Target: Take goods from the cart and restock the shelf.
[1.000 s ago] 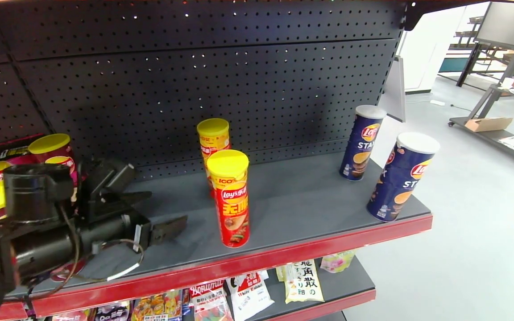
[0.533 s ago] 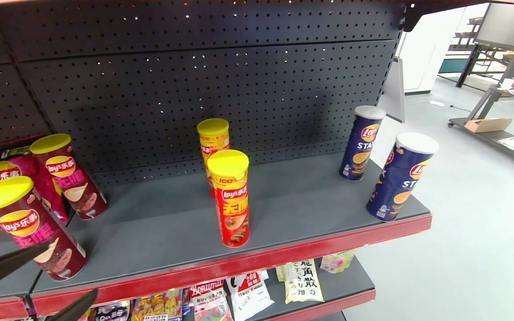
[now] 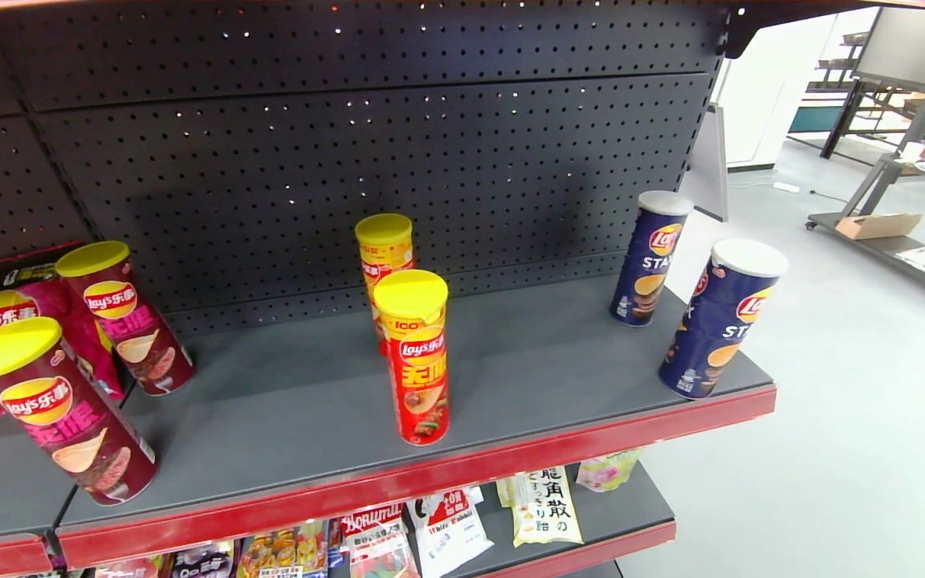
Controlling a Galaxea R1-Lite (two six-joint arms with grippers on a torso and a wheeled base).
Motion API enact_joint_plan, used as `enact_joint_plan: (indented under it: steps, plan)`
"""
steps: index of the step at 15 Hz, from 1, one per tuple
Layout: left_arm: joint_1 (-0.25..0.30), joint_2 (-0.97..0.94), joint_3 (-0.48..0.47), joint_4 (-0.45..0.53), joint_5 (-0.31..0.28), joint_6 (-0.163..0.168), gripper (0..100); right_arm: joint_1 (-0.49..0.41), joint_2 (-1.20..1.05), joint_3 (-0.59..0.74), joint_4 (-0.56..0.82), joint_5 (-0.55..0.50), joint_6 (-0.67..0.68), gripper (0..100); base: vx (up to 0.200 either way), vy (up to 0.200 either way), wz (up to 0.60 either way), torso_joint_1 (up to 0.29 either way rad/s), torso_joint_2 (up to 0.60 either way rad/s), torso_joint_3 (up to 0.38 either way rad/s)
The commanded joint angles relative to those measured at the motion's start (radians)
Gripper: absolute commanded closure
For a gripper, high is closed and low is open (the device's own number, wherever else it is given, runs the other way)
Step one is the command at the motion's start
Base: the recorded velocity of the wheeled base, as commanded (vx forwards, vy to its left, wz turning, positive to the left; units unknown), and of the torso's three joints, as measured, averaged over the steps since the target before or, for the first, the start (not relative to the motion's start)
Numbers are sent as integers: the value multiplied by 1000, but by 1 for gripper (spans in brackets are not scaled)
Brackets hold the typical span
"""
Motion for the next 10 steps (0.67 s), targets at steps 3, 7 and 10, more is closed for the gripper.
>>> enact_joint_plan:
  steps: [3,7,10]
  plan:
    - [1,11,-13,-2,3,-2,0,1,0,0,0,1,-1,0,0,0,200,-1,1,2]
    - [1,8,-4,-1,1,-2,0,1,2,0,0,1,-3,0,0,0,600,5,0,5]
    - [0,8,-1,1,-4,-2,0,1,0,0,0,2,1,0,0,0,600,7,2,1]
